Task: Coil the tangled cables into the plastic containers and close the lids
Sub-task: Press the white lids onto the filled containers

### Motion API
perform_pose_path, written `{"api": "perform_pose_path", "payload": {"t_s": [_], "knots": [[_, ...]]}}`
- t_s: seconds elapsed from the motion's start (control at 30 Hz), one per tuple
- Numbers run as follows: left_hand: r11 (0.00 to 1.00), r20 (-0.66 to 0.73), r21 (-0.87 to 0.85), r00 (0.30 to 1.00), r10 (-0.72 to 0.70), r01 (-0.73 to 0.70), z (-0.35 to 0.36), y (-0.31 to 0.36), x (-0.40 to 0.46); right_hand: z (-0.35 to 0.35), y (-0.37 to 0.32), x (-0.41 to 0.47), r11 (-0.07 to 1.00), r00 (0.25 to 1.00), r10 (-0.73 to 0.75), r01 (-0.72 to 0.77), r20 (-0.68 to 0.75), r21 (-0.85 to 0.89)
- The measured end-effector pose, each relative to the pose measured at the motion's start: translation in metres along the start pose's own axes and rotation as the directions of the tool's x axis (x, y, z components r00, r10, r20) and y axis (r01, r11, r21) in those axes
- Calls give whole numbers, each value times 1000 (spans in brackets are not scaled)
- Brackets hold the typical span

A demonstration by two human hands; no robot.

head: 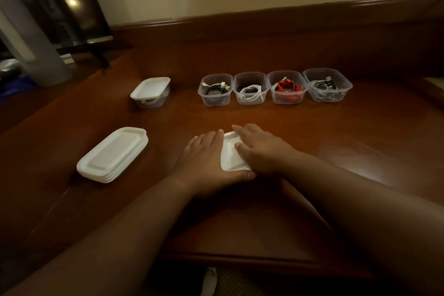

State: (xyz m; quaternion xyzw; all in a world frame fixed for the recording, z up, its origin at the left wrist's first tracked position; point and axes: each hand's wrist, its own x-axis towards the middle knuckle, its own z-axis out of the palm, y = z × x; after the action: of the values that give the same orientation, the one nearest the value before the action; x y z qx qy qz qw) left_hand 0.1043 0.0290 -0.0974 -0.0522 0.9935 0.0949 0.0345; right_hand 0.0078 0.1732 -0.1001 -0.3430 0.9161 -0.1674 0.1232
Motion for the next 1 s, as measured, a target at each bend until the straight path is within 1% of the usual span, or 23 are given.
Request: {"api": "perform_pose_path", "payload": {"t_s": [0.1,0.23,0.37,0.53,0.67,0.73,0.83,0.87,0.93,1.0], "knots": [[1000,-6,-27,1000,-15,15,-1,1,0,-1,2,1,996,1000,-10,10,-3,84],[998,18,-54,999,-27,28,-1,0,5,-3,1,3,998,1000,6,-6,3,62],[998,10,-66,1000,-18,19,-3,0,9,-7,-1,3,998,1000,21,-22,21,59],[997,-20,-75,999,-32,31,-3,1,11,-11,-4,0,998,998,55,-55,16,-31],[999,-56,-49,998,-20,17,1,1,7,-8,-6,-1,993,998,60,-59,2,-103],[997,-65,-70,998,21,-25,2,0,4,-7,-5,-1,998,999,51,-51,2,-39],[968,-156,-171,975,157,-183,5,-9,-4,-7,-3,-1,989,999,34,-33,-2,141],[957,-163,-175,965,205,-233,5,-15,-8,-8,-4,0,985,1000,29,-27,-7,173],[945,-124,-106,947,297,-311,5,-28,-16,-11,-5,6,977,1000,24,-24,1,212],[938,-65,24,936,347,-346,4,-45,-18,-14,-9,18,981,999,43,-45,16,187]]}}
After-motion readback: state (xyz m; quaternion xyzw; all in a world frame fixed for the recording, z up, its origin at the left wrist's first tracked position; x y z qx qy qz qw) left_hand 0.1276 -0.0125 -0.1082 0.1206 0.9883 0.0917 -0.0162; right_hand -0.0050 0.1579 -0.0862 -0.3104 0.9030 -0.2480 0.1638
